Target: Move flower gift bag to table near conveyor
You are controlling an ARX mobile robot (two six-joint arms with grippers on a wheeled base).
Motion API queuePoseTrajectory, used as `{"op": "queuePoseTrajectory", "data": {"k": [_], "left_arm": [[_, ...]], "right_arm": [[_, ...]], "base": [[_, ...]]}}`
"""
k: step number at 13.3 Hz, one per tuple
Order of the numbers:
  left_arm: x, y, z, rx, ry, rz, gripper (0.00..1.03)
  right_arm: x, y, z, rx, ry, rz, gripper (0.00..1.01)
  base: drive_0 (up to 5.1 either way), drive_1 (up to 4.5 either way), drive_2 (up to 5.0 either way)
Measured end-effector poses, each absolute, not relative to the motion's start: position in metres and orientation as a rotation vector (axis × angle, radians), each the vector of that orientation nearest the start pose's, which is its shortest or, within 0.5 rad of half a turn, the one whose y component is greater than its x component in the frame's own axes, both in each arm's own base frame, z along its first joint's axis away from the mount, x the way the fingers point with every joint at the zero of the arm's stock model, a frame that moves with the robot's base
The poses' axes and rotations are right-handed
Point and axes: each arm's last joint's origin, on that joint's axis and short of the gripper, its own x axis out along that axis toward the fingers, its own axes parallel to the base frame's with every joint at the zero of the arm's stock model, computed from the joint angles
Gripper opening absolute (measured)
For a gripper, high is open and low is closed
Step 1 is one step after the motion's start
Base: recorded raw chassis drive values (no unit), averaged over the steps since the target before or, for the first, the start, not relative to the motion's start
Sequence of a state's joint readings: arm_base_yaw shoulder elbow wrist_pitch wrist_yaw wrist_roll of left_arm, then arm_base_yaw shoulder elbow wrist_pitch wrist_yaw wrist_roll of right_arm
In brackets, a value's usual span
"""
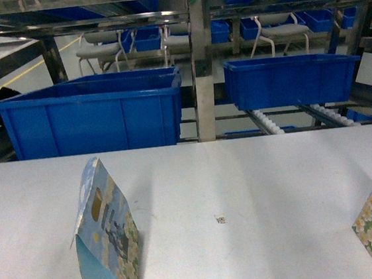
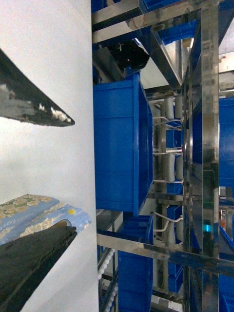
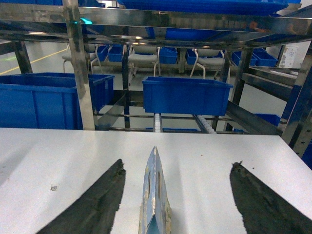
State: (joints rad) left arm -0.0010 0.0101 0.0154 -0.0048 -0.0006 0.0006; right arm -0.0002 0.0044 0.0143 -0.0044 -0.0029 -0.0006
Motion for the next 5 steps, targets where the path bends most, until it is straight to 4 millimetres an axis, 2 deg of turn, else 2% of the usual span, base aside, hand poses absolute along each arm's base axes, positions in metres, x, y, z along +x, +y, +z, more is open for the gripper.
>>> {"op": "queuePoseTrajectory", "data": {"k": [3, 5], "left_arm": [[0.0974, -0.0001, 0.1675, 0.001, -0.001, 0.0, 0.99], [0.0974, -0.0001, 0.1675, 0.001, -0.001, -0.001, 0.98]], "right_arm": [[0.0971, 0.0001, 0.1676, -0.001, -0.006, 0.003, 0.96], [0.0971, 0.0001, 0.1676, -0.001, -0.006, 0.003, 0.98]], "base": [[0.0, 0.0, 0.0], [0.0, 0.0, 0.0]]}}
